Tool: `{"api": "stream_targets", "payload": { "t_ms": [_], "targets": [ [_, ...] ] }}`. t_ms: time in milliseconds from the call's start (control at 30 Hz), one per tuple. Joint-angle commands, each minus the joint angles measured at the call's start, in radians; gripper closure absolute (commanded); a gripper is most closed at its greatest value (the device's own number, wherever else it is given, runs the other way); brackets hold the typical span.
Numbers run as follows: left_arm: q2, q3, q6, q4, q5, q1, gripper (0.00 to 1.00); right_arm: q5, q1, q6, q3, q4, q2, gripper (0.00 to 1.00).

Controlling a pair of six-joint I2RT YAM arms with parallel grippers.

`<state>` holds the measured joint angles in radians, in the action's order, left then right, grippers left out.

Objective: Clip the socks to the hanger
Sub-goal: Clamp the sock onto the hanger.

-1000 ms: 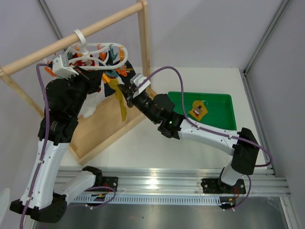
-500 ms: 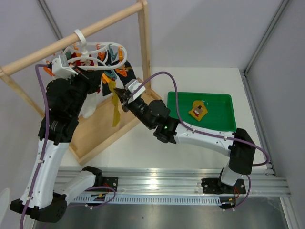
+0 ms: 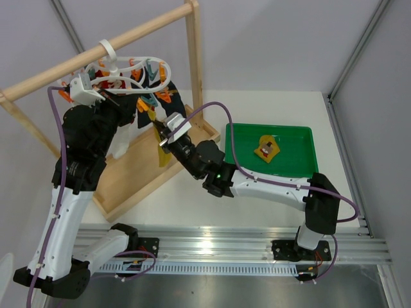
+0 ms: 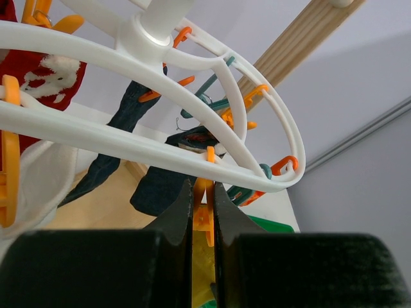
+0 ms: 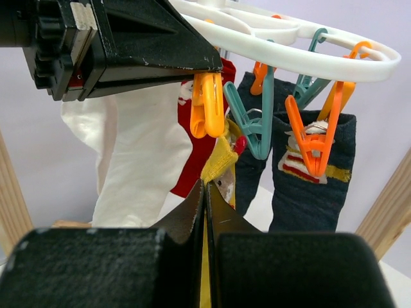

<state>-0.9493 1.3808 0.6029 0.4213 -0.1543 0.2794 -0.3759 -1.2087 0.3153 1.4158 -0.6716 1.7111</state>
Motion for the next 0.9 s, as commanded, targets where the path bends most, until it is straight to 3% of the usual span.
{"api": "stream_targets", "payload": {
  "t_ms": [0,867],
  "targets": [
    [-0.011,0.004,0.023,0.039,-0.031,0.004,0.98,-0.037,-0.014,0.027,0.028,-0.077,0.007,1.00],
    [-0.020,0.012,0.024,0.040,-0.027,0.004,0.97,-0.054,-0.034,0.045,0.023,-0.097,0.016,1.00]
  ]
}}
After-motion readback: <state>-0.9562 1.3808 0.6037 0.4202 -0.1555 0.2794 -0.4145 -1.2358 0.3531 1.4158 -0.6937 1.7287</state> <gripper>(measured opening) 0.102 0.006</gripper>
